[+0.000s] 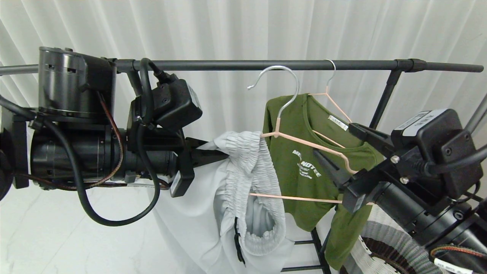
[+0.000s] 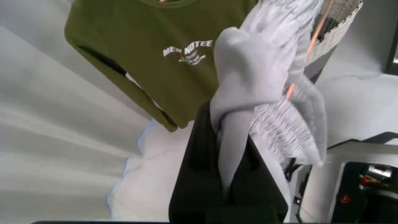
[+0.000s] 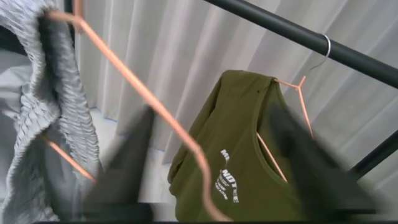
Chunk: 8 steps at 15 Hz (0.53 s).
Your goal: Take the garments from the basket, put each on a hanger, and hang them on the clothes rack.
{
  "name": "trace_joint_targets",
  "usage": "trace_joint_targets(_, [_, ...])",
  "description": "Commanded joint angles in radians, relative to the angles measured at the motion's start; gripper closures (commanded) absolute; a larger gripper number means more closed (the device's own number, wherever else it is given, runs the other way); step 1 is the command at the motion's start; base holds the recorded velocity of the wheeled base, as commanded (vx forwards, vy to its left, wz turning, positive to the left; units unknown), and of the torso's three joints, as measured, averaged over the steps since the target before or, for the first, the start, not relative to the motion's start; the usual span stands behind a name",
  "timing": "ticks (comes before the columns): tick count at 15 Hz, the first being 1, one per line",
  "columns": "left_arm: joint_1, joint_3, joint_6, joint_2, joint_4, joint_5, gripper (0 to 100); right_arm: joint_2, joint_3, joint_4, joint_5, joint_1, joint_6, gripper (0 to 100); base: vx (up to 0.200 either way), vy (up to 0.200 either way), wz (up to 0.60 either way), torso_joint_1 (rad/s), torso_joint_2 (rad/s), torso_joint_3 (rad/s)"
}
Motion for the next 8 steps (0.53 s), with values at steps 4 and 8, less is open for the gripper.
trace_joint_targets(4, [0.005, 0.033, 0.053, -0.044, -0.002, 0.072, 100, -0.003, 0.002, 0.005, -0.002, -0.001, -0.002, 0, 0.0, 0.0, 0.0, 0.0, 0.0, 0.0])
trace_joint_targets(8, [0.005, 0.081, 0.051, -0.061, -0.045, 0.219, 100, -0.001, 0.0, 0.006, 0.006, 0.011, 0.001, 0, 0.0, 0.0, 0.0, 0.0, 0.0, 0.0])
